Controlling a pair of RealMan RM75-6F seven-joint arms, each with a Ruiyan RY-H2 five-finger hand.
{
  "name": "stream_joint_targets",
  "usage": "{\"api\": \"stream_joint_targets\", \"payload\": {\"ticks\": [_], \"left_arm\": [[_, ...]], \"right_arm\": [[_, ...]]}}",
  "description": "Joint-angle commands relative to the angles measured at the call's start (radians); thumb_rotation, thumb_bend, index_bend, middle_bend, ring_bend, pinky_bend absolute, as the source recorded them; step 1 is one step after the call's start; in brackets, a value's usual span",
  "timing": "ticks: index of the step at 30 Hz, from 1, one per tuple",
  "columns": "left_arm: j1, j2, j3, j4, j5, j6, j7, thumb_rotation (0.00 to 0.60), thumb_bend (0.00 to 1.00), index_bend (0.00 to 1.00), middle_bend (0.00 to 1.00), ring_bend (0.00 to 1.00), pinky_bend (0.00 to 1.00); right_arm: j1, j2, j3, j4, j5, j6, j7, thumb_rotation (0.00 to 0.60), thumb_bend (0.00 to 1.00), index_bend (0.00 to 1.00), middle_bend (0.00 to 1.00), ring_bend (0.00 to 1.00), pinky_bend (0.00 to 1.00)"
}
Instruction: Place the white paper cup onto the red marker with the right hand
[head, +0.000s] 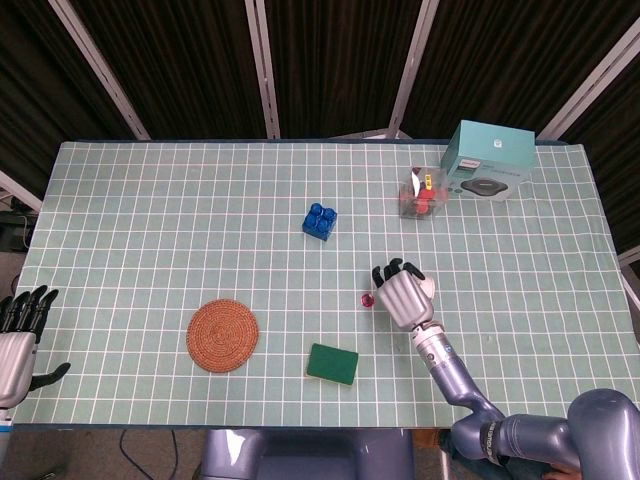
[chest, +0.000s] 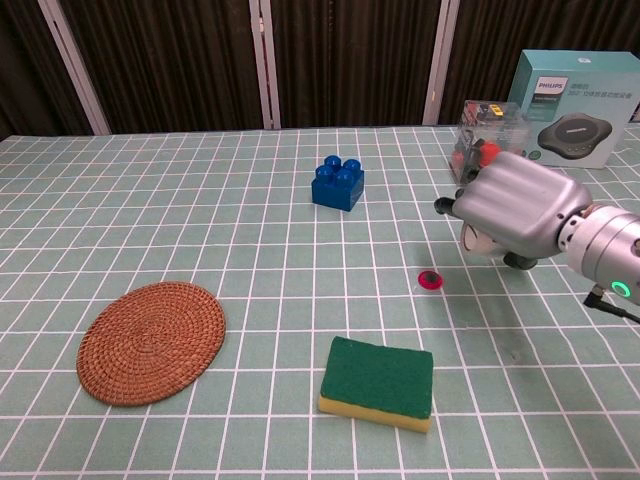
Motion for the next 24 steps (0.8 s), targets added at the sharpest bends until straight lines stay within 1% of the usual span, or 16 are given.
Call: {"api": "stream_joint_targets", "payload": {"ticks": [1,7,11,18,24], "left_arm": [[-0.001,0.002,0.001,-0.002,0.001,-0.002,-0.003,0.6,0.0,0.0,0.0,0.0,0.0],[-0.002,0.007,0.004,-0.007,0.003,-0.008,-0.01,0.6,0.0,0.0,0.0,0.0,0.0],[-0.003,0.009,0.006,-0.011,0.004,-0.011,-0.013,0.6,0.0,0.0,0.0,0.0,0.0],[-0.006,0.014,0.008,-0.013,-0.001,-0.021,-0.022,0.6,0.0,0.0,0.0,0.0,0.0],[-0.008,0.014,0.007,-0.011,-0.006,-0.025,-0.023,0.6,0.0,0.0,0.0,0.0,0.0]], "right_arm": [[-0.03,0.043,0.055,-0.03,-0.071,0.031,0.209,0.6,0.19,0.22,0.41,0.28,0.6],[-0.069,0.058,0.123,-0.059,-0.124,0.063,0.532,0.6,0.19,0.23,0.41,0.26,0.59],[-0.082,0.054,0.151,-0.079,-0.121,0.046,0.659,0.6,0.19,0.23,0.41,0.26,0.59],[-0.081,0.01,0.186,-0.072,-0.104,0.003,0.763,0.6,0.2,0.23,0.41,0.24,0.59],[-0.068,-0.046,0.212,-0.035,-0.08,-0.031,0.779,0.6,0.2,0.23,0.41,0.24,0.57]]}}
